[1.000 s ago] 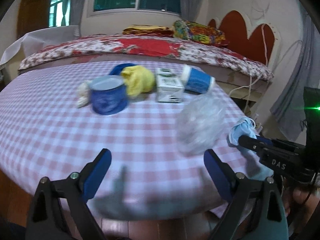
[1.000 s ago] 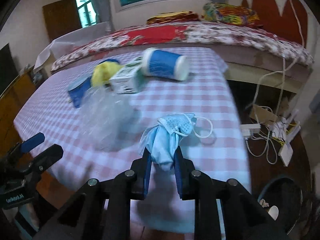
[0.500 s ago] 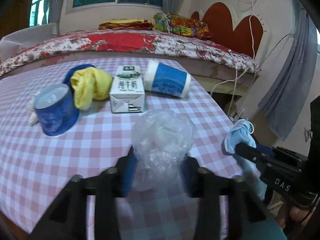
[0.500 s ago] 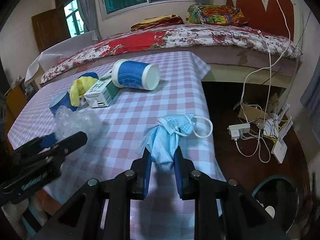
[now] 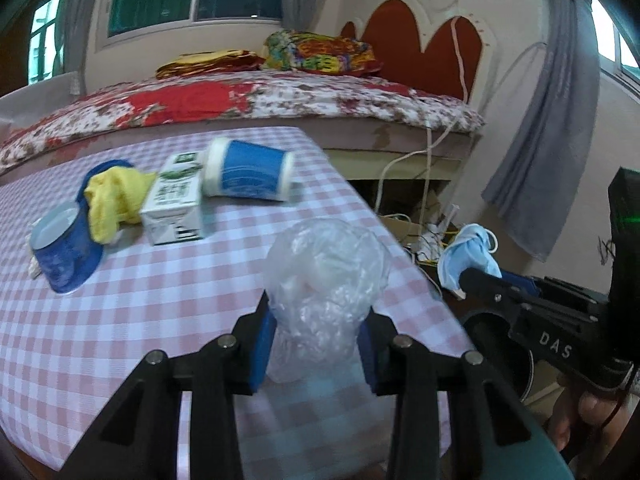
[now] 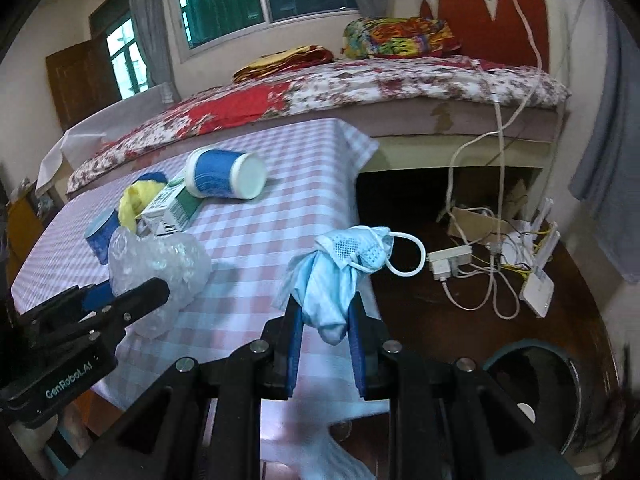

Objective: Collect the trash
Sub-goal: 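Carry the mask and plastic bag with both tools over the black trash bin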

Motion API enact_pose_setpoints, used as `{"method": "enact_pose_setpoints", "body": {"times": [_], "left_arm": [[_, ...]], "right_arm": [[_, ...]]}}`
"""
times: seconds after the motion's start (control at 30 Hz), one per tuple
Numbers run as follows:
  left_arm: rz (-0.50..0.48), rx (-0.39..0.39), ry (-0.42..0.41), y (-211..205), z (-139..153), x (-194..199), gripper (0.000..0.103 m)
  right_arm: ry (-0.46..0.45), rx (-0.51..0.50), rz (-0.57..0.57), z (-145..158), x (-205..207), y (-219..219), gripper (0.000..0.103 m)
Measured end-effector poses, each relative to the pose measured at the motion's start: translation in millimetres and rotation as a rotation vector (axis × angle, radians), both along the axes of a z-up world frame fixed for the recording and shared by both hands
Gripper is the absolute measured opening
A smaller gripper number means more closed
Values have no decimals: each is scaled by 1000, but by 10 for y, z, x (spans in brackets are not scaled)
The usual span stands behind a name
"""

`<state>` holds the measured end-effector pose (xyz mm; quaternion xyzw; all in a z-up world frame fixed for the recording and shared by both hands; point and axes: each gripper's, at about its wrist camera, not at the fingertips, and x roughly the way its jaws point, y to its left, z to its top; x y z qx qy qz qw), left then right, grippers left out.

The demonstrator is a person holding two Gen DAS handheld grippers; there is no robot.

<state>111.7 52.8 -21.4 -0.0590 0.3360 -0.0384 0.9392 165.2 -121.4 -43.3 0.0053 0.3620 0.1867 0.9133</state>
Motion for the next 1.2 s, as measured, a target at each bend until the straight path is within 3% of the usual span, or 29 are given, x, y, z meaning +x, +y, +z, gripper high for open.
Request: {"method": "enact_pose_setpoints", "body": {"times": [0.8, 1.2], "left_arm": [[-273, 35, 1, -1229, 44, 142, 39], [-438, 63, 61, -1887, -197, 161, 39]], "right_arm": [[28, -21, -265, -122, -229, -1499, 23], [89, -83, -325, -388, -353, -2006, 23]]}}
